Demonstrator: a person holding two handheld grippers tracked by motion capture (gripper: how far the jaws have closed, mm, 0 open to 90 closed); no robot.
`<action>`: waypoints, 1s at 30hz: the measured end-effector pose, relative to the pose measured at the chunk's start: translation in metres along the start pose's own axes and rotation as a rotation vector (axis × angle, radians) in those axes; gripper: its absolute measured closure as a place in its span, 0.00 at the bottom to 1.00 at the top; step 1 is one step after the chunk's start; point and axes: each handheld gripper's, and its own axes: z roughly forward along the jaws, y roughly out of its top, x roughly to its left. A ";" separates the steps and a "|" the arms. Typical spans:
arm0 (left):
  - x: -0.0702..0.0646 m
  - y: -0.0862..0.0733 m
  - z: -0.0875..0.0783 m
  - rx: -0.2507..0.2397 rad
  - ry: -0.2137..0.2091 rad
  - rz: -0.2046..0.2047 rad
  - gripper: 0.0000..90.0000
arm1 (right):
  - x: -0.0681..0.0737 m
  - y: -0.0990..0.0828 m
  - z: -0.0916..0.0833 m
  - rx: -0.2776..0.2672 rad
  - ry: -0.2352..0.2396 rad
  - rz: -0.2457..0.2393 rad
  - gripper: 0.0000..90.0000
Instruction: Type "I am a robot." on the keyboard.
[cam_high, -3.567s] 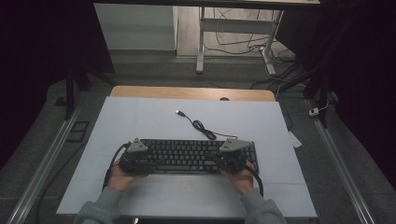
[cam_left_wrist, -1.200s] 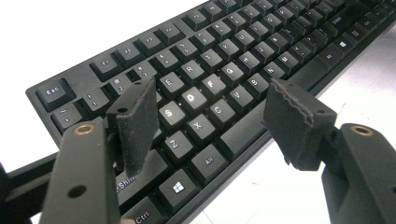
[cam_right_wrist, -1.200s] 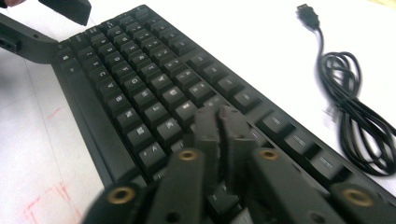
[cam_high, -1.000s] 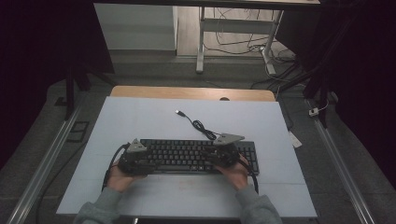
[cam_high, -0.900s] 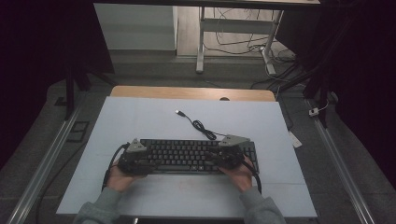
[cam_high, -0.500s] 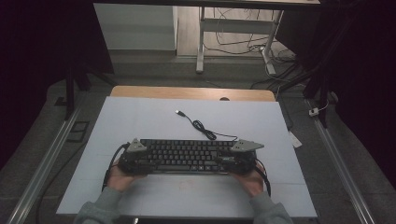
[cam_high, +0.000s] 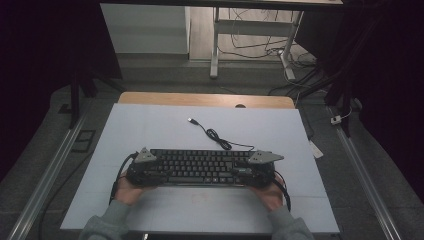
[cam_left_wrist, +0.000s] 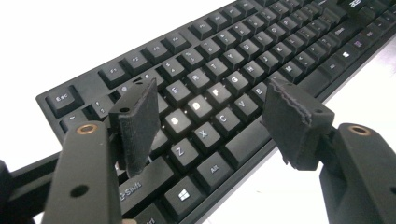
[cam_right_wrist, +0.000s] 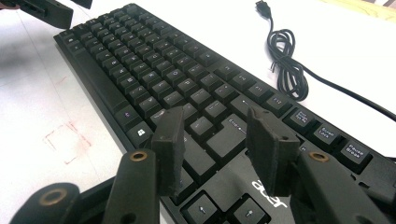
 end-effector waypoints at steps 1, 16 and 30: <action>-0.001 0.001 0.000 -0.004 -0.003 0.001 0.42 | 0.000 0.000 0.000 0.007 0.000 -0.001 0.64; -0.023 0.016 0.013 0.007 -0.066 0.089 0.79 | 0.000 -0.002 0.000 0.007 -0.008 0.001 0.64; -0.036 0.020 0.039 0.098 -0.048 0.136 0.99 | 0.000 -0.002 0.000 0.014 -0.016 -0.005 0.64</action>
